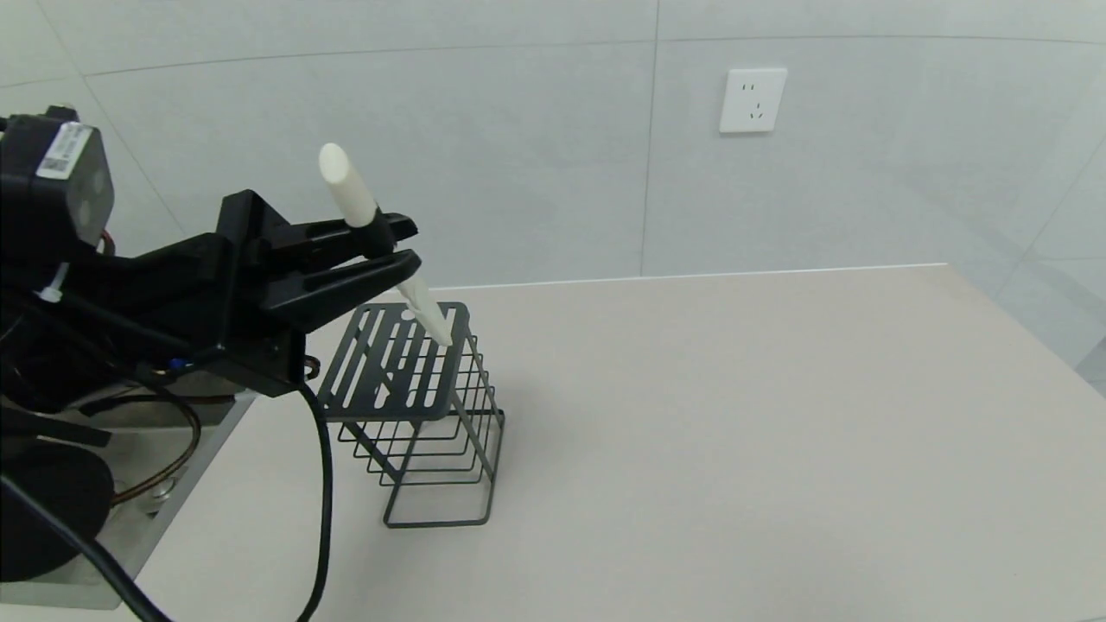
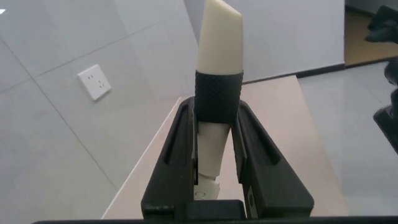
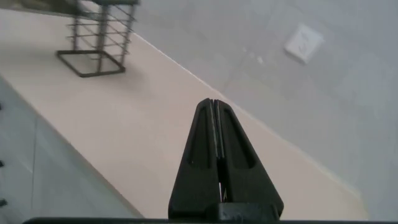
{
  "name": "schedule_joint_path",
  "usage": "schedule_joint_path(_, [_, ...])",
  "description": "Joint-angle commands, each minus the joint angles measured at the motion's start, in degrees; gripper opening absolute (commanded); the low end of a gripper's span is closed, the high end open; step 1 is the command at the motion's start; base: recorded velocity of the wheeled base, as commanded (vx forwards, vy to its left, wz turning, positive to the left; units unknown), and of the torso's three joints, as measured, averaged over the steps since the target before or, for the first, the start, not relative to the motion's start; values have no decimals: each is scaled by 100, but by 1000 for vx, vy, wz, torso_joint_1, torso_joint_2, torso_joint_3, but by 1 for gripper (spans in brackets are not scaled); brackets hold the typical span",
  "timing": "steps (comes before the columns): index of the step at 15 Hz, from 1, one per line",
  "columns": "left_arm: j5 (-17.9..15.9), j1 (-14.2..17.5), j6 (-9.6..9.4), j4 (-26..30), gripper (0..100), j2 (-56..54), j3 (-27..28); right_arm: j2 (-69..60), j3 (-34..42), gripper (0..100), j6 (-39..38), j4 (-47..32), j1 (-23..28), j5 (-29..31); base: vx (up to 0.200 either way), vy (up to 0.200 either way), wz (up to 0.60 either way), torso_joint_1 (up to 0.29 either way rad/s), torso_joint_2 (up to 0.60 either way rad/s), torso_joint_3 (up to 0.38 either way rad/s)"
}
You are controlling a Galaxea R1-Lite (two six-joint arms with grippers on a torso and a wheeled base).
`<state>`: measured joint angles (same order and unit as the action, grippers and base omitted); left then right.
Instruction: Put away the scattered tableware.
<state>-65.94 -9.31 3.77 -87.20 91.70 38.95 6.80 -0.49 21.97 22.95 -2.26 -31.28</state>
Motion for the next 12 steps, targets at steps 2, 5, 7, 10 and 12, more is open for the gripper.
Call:
schedule_joint_path(2, [-455,360,36,1,0,32,306,-680,49,0,-1661,-1223,226,1572,0,0,0,0,0,0])
schedule_joint_path(5, [-481,342,36,-34,0,173,526,-680,49,0,-2460,-1962,226,2574,0,0,0,0,0,0])
schedule_joint_path(7, [-455,342,28,-43,0,340,544,-680,49,0,-2381,-1962,243,2891,0,0,0,0,0,0])
schedule_joint_path(10, [-306,307,230,-87,0,428,544,-680,49,0,-2320,-1962,234,3049,0,0,0,0,0,0])
schedule_joint_path(12, [-244,307,687,-280,0,402,544,-680,49,0,-2337,-1962,243,3049,0,0,0,0,0,0])
